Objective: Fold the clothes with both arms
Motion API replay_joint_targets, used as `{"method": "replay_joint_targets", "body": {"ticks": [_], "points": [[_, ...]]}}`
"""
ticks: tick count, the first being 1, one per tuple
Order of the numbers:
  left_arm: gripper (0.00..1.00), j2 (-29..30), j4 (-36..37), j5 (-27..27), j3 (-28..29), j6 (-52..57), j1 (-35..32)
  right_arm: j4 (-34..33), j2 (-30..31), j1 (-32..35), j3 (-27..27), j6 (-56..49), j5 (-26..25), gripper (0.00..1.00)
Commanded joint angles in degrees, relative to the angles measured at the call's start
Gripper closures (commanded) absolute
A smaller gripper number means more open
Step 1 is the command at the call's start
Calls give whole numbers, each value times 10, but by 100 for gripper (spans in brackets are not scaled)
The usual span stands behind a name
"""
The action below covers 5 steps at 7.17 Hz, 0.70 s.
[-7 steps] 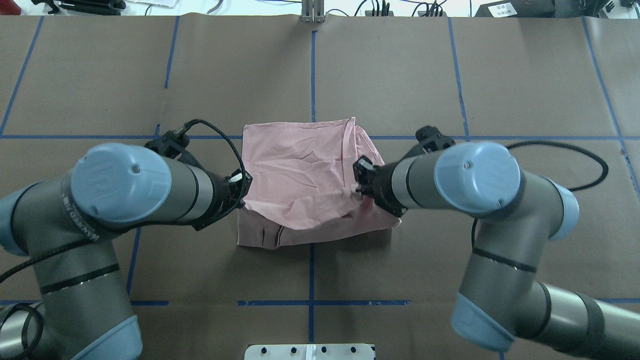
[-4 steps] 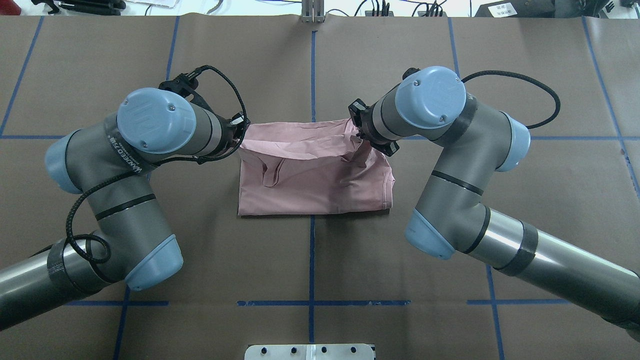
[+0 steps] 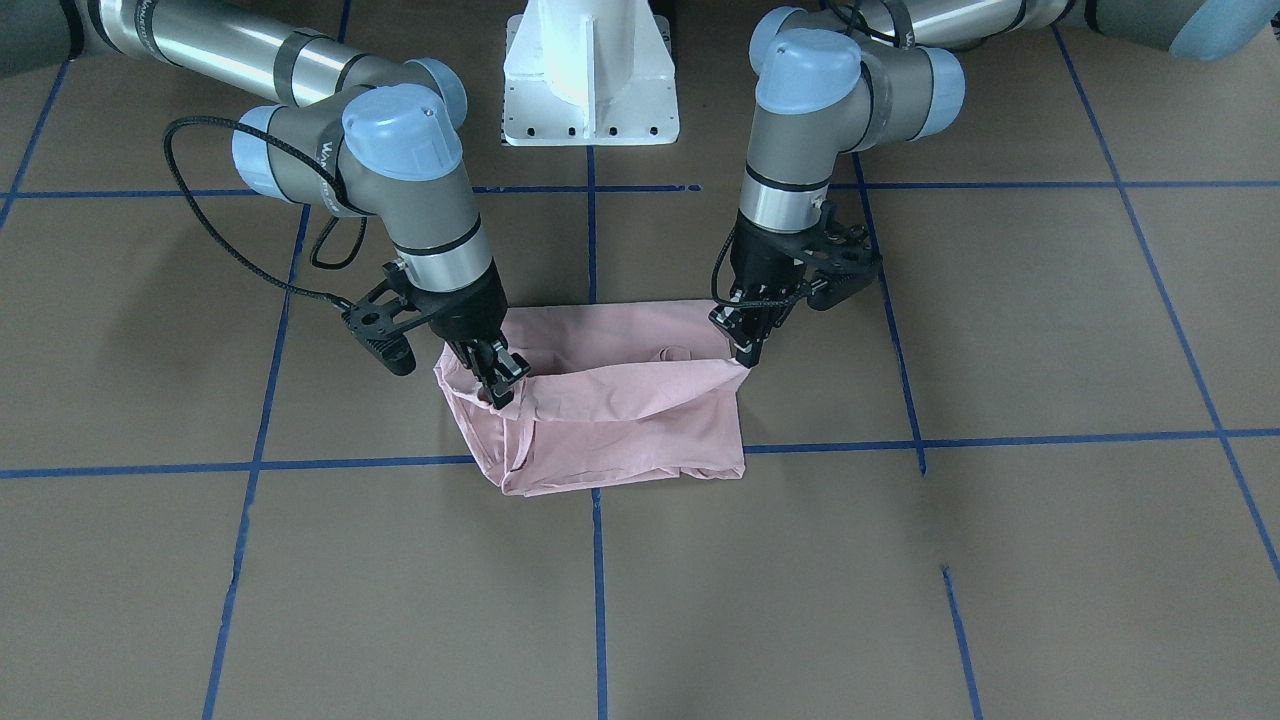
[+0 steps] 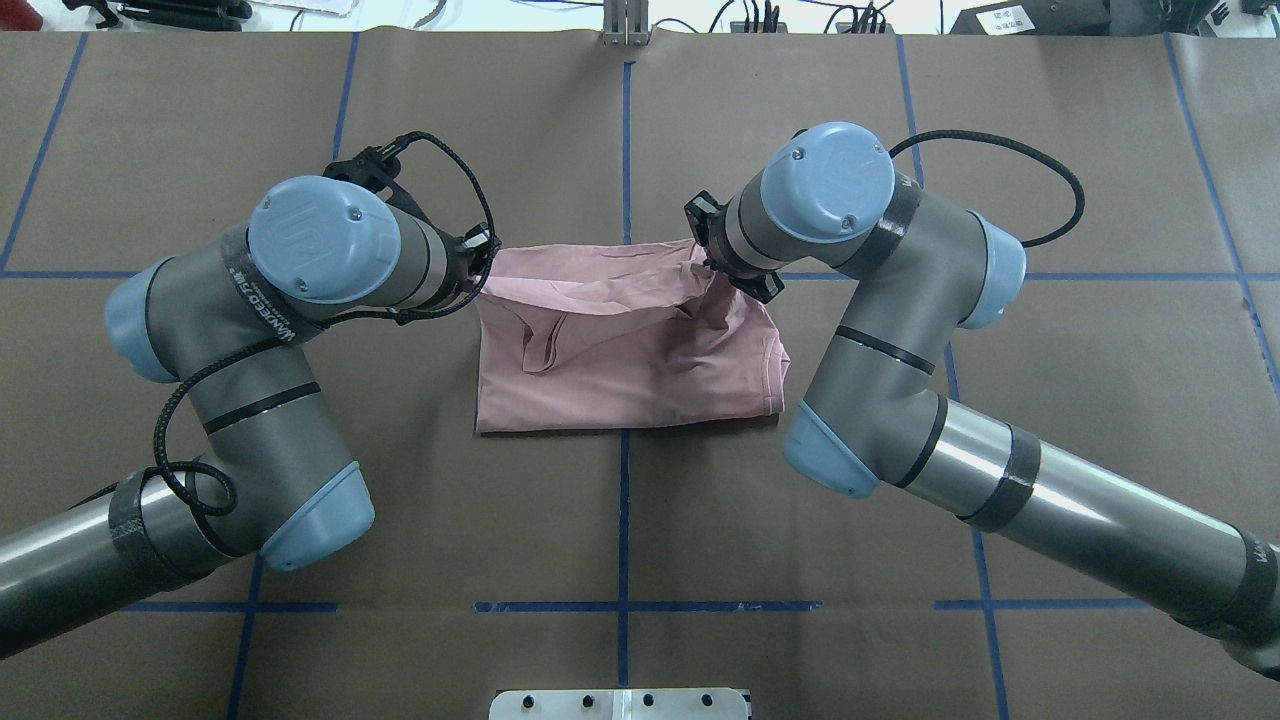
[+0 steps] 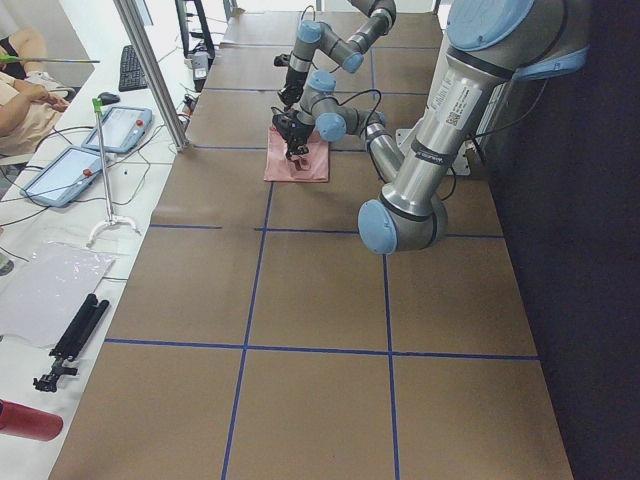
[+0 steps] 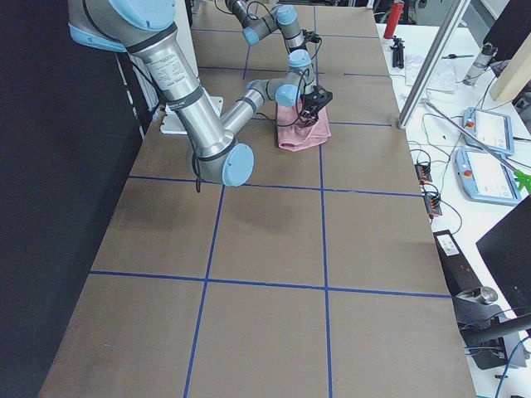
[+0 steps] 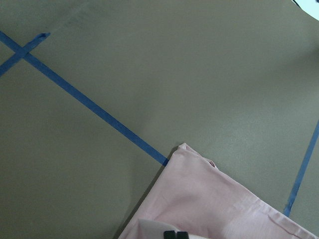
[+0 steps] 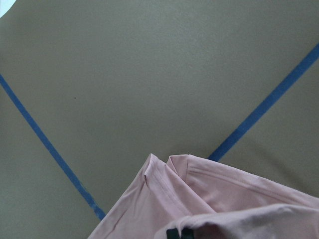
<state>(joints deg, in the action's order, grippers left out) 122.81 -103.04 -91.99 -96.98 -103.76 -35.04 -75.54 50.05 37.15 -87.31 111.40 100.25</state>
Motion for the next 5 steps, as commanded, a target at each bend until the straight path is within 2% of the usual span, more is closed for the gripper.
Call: {"method": "replay_joint_targets", "body": {"ticks": [1,2,3,4,5], "points": [[64,34,-163,13,181,88,-33,92,-71,23,188,-126,-1,1],[26,31,-218,11,197,135,-65,136,-70,74,218,-201,62,0],[0,28,-217,7,194,139,-65,137,-68,105,218,-228,131,0],[0,24,-216,-15,181,141,-65,139,-61,127,215,-263,171,0],[0,-5,-218,-41,150,166,-73,142,-36,149,203,-277,220,0]]}}
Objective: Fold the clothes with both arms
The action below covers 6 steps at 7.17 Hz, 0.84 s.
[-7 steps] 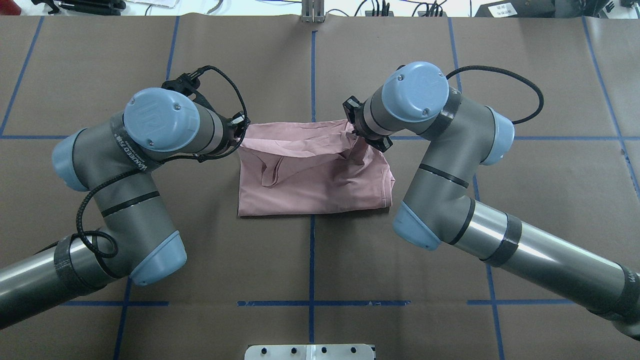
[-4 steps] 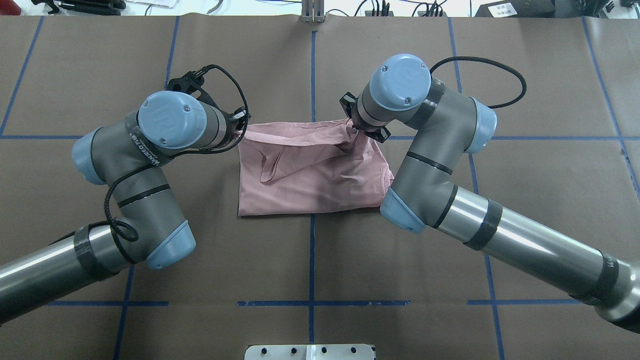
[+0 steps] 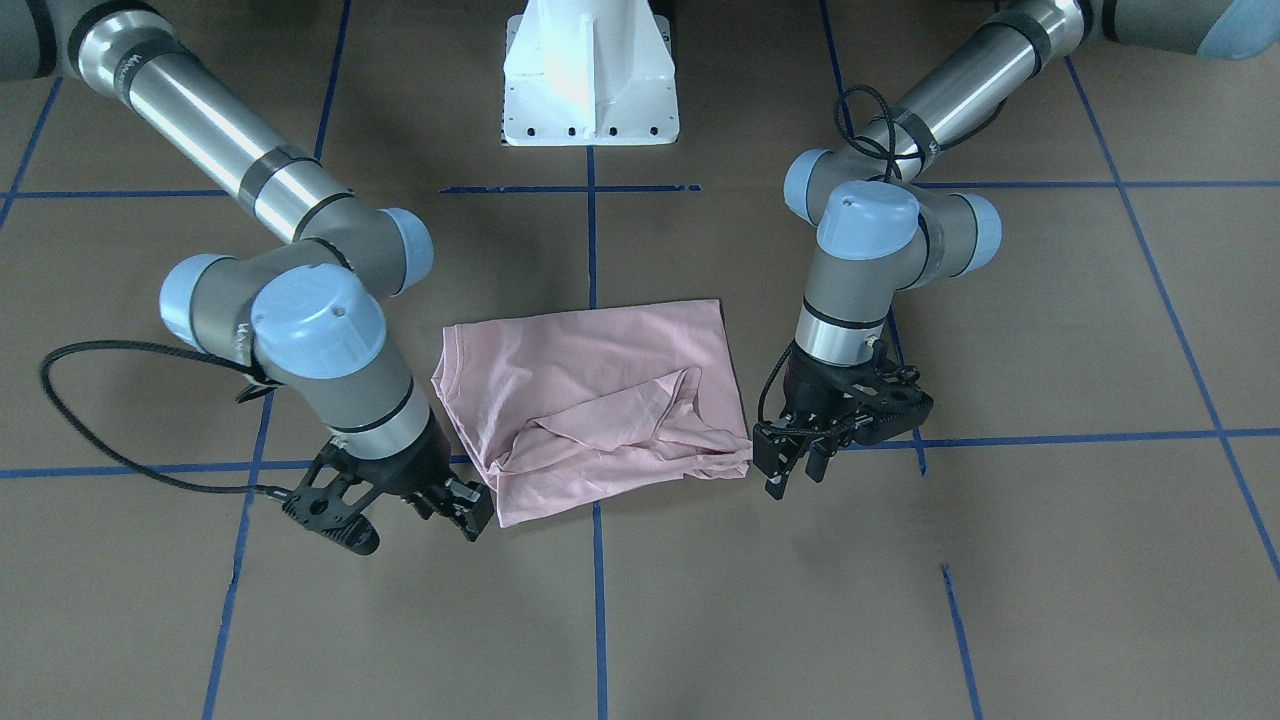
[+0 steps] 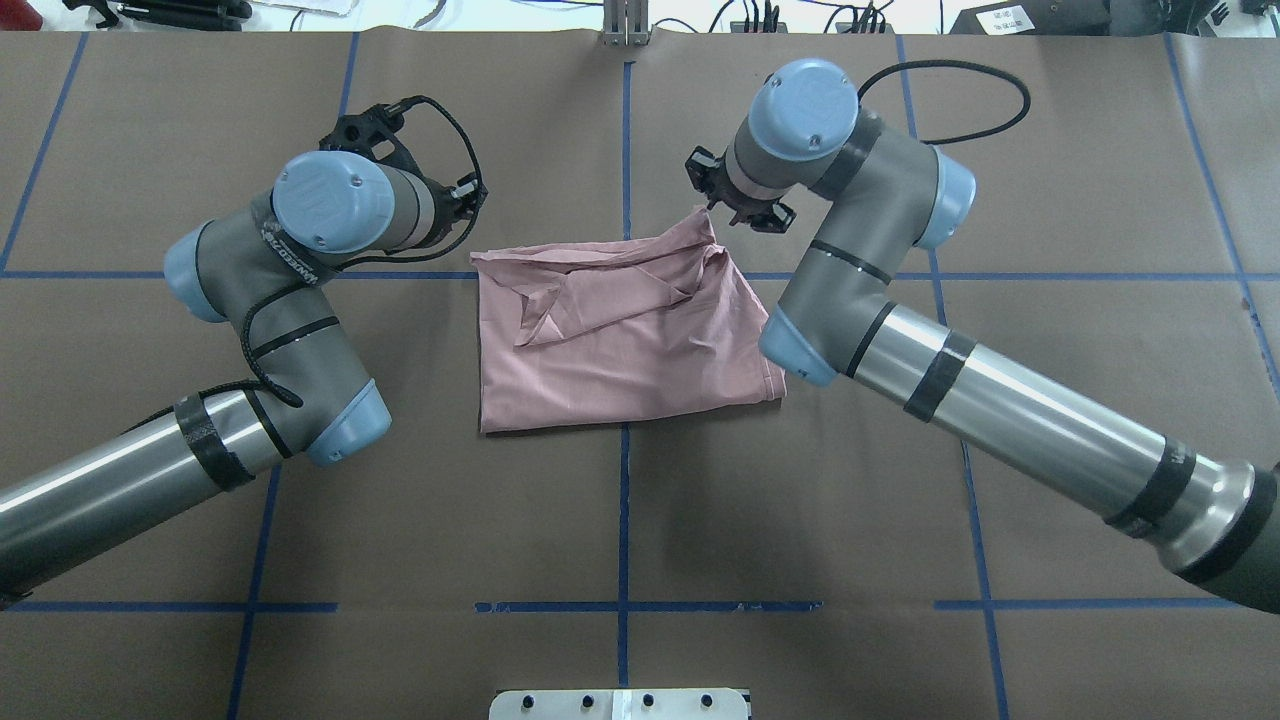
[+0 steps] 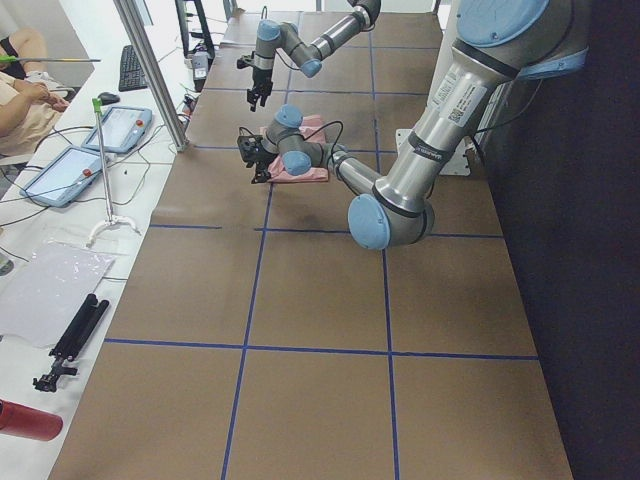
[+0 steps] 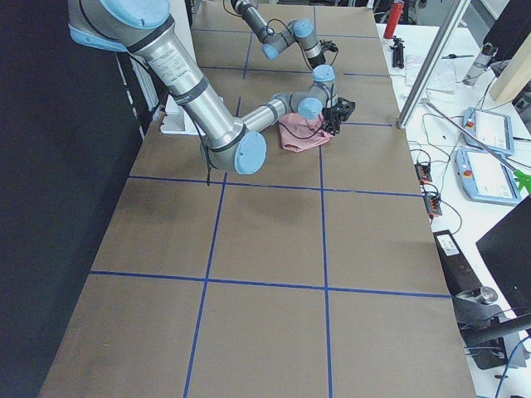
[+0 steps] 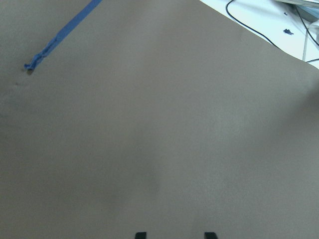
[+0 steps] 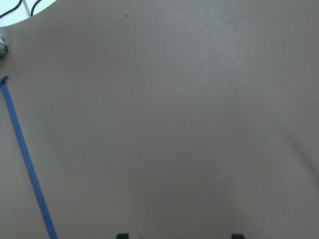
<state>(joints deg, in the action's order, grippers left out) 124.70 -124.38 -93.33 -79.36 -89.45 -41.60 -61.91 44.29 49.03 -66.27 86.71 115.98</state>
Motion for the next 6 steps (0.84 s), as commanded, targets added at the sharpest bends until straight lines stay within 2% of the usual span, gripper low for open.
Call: {"method": "replay_joint_targets", "body": {"ticks": [1,2,3,4,5,6], "points": [[0,-64,-9,-54,-65,106,-27,4,57,44,-42,-59,71,0],[0,-123,-9,-89,-100,198,-45,0,107,66,-85,-103,82,0],[0,-185,-9,-146,-132,327,-100,-2,157,119,-106,-175,132,0],[0,-238,-16,-217,-139,499,-183,-1,199,180,-113,-274,181,0],[0,-269,-19,-258,-131,651,-263,-1,266,222,-141,-397,201,0],[0,-277,-11,-310,-114,747,-324,-8,313,259,-143,-527,212,0]]}}
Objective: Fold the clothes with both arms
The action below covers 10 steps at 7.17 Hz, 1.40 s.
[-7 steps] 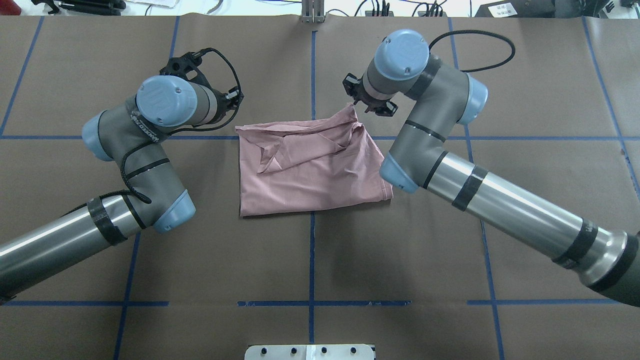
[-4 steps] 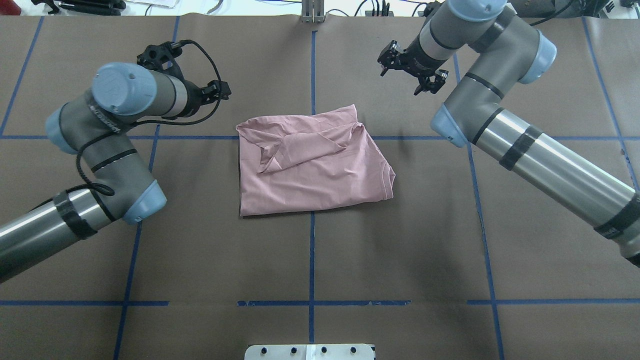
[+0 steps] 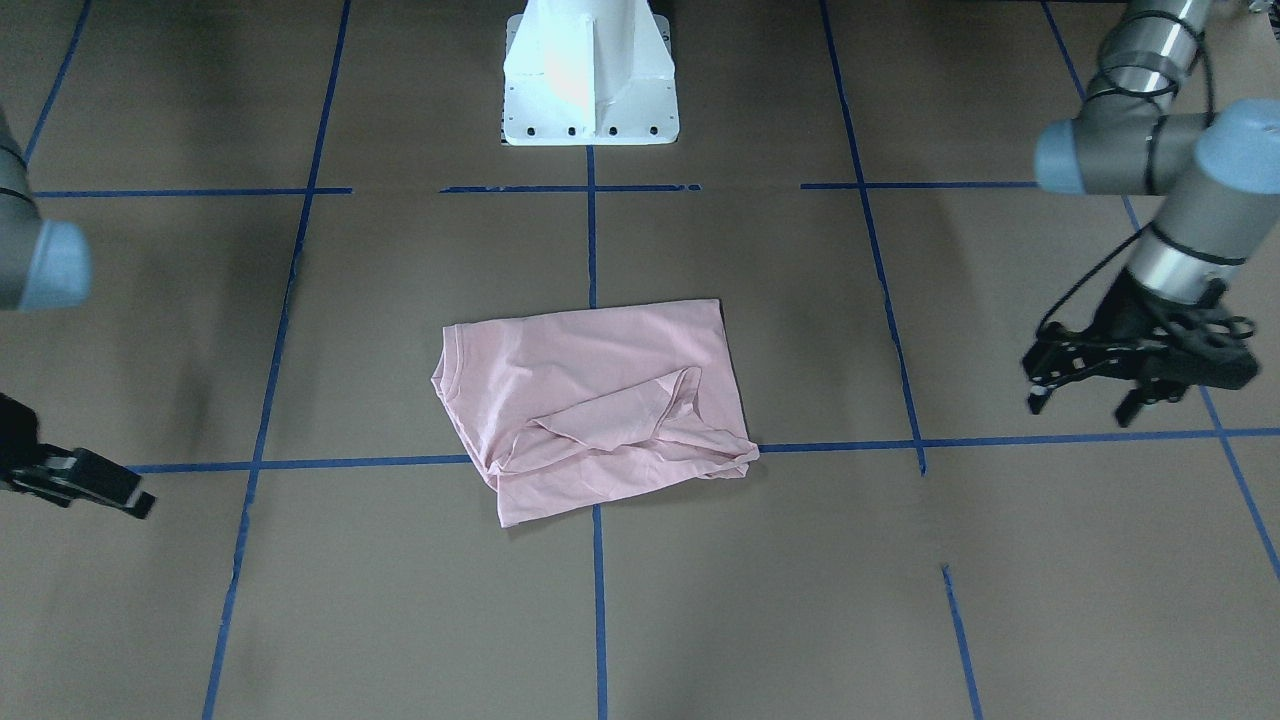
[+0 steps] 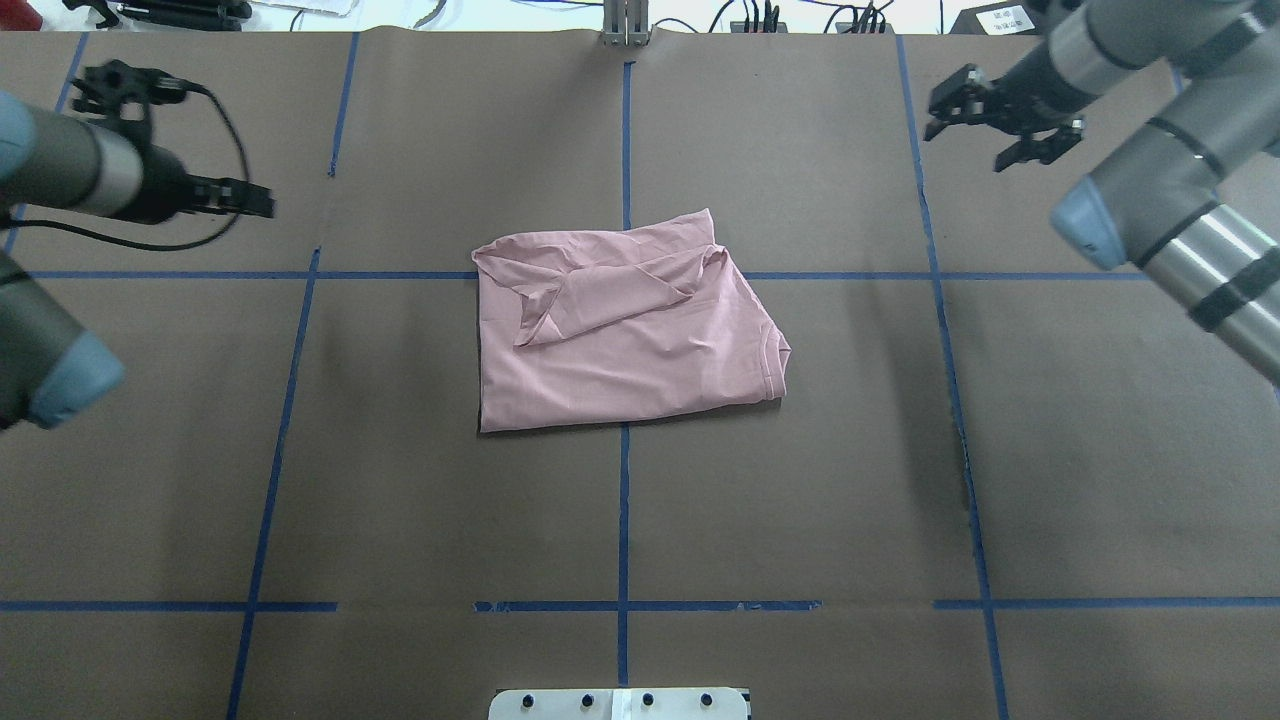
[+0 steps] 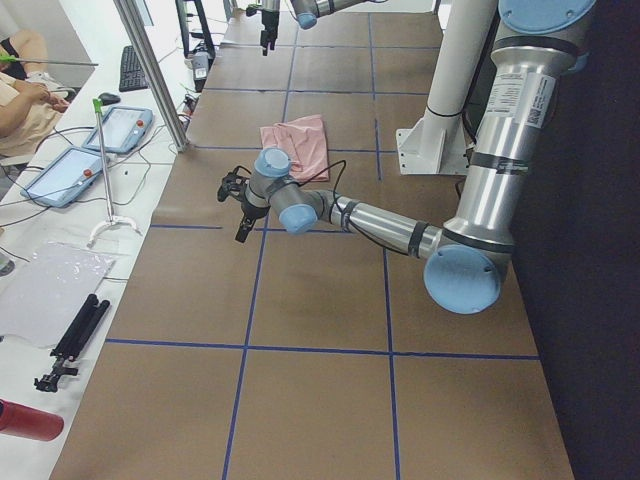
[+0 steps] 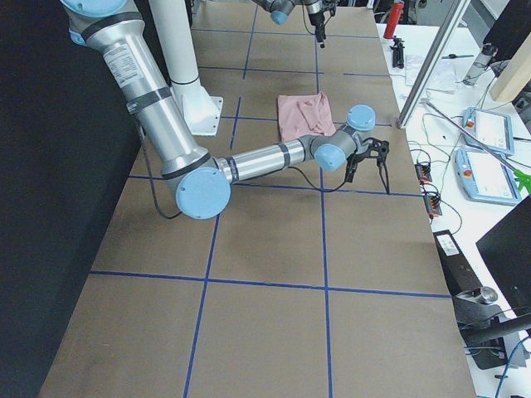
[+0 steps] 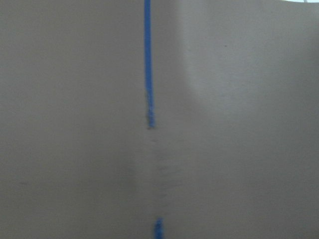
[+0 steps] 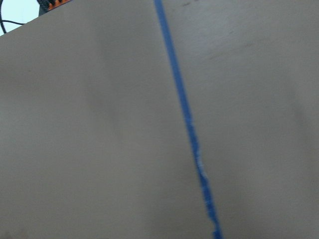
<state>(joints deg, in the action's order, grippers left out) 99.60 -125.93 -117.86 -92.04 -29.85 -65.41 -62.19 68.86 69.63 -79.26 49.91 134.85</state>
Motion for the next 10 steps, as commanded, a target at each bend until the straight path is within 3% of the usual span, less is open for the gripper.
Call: {"method": "replay_joint_targets", "body": {"ticks": [1,2,3,4,5,6,7,9,10], "points": [[0,-74,4,-155,19,239,-141,-47,94,73,-18,-276,17,0],[0,-84,34,-210,12,262,-190,-117,108,105,-19,-424,-14,0],[0,-92,132,-210,-34,275,-206,-222,107,161,-24,-566,-20,0],[0,-106,211,-204,-58,316,-211,-318,122,186,-65,-622,-16,0],[0,-106,263,-199,-61,320,-211,-357,175,187,-137,-620,-8,0],[0,-109,297,-200,-70,320,-211,-362,219,187,-189,-616,5,0],[0,-110,369,-197,-109,320,-208,-361,233,186,-198,-614,28,0],[0,-186,375,-189,-142,355,-206,-352,238,185,-198,-625,5,0],[0,-194,378,-186,-137,353,-205,-353,235,184,-197,-618,-2,0]]}}
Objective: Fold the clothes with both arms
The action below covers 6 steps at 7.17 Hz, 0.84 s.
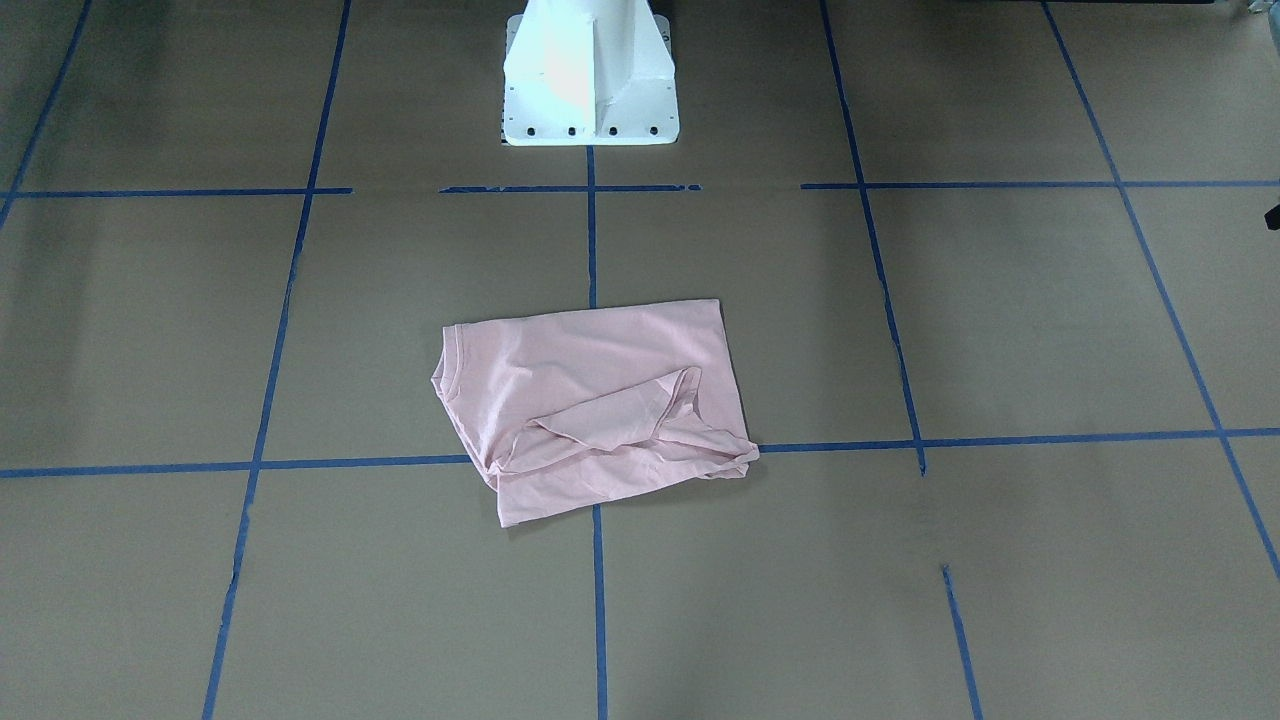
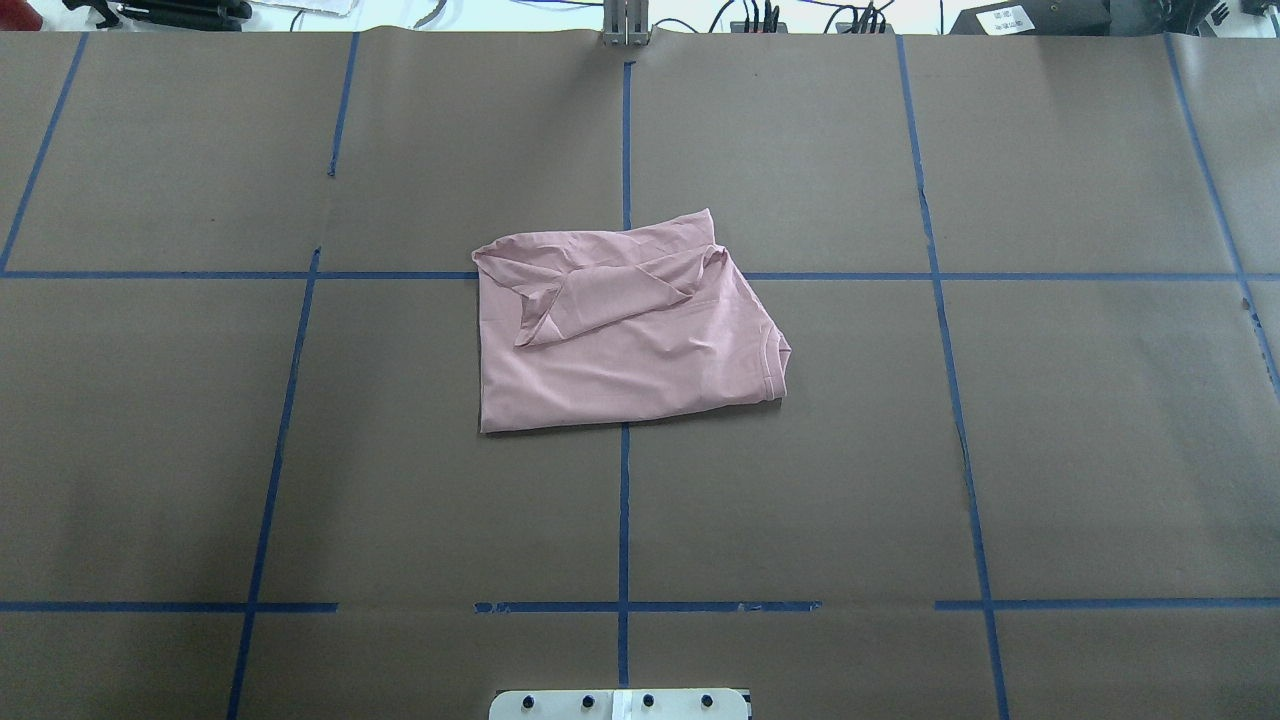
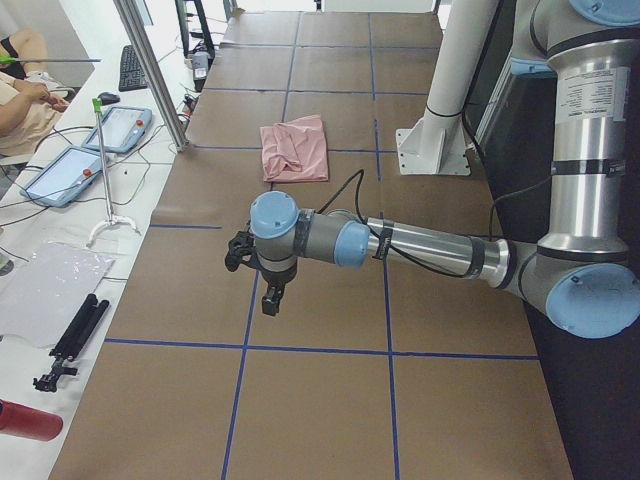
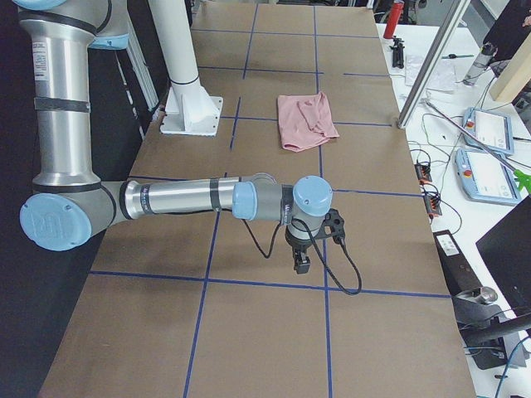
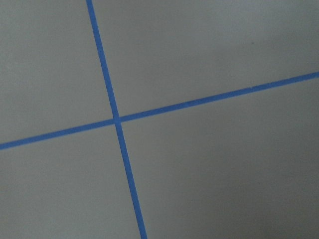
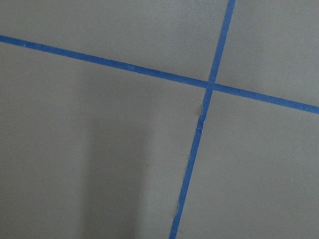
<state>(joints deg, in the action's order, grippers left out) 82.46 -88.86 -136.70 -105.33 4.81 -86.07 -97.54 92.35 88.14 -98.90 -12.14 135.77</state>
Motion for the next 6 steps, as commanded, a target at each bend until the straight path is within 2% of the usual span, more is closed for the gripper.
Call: {"method": "replay_joint_targets", "body": {"ticks": [1,2,3,4,6], "points": [[0,-40,4,1,-5,8,2,0,5,-1,-1,4,-11,0],[0,-35,4,-1,-9,7,2,1,7,-1,4,3,-13,0],[0,-29,3,-8,-11,8,2,41,42,-2,-4,1,-6,0],[0,-7,3,-25,-3,8,2,97,49,-2,7,5,9,0],[0,22,4,-25,-7,12,2,103,39,-3,30,2,-3,0]]}}
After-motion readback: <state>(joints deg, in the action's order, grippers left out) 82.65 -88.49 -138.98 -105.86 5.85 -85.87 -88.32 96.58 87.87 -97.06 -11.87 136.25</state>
